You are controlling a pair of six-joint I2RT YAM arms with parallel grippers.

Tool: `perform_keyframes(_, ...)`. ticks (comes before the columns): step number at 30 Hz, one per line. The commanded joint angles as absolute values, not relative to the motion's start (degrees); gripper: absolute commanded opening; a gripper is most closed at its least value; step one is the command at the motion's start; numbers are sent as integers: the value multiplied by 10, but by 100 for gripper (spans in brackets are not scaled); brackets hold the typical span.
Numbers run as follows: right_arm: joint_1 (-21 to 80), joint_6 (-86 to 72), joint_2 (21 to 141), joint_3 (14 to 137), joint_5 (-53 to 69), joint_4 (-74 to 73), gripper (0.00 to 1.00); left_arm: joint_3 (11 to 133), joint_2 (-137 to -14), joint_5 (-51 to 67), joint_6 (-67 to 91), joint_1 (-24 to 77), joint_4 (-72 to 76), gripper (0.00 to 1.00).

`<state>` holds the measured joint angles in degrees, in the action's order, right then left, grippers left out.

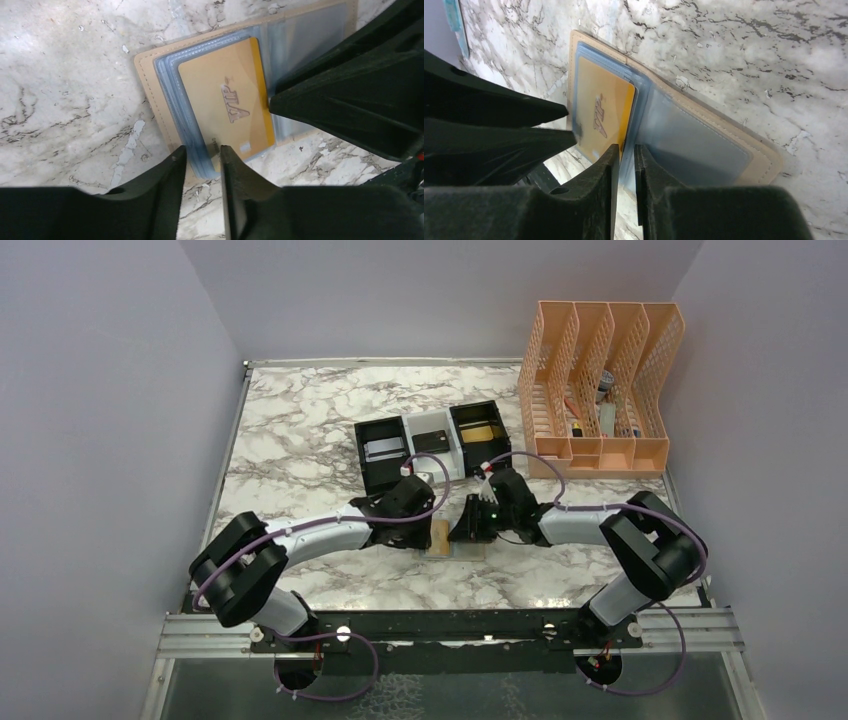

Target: Take the credit cards out of the card holder

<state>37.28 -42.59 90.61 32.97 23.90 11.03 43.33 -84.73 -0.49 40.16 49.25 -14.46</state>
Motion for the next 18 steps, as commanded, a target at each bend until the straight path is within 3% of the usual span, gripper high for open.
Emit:
perform_keyframes(1,373,-462,918,317,259,157,20,467,-806,-17,397,497,-156,38)
perform_keyframes(6,373,-469,912,311,259,165,22,474,-817,-15,414,497,-138,40)
perform_keyframes(18,372,-485,927,301,288,195,23,433,-880,-9,451,497,-120,27)
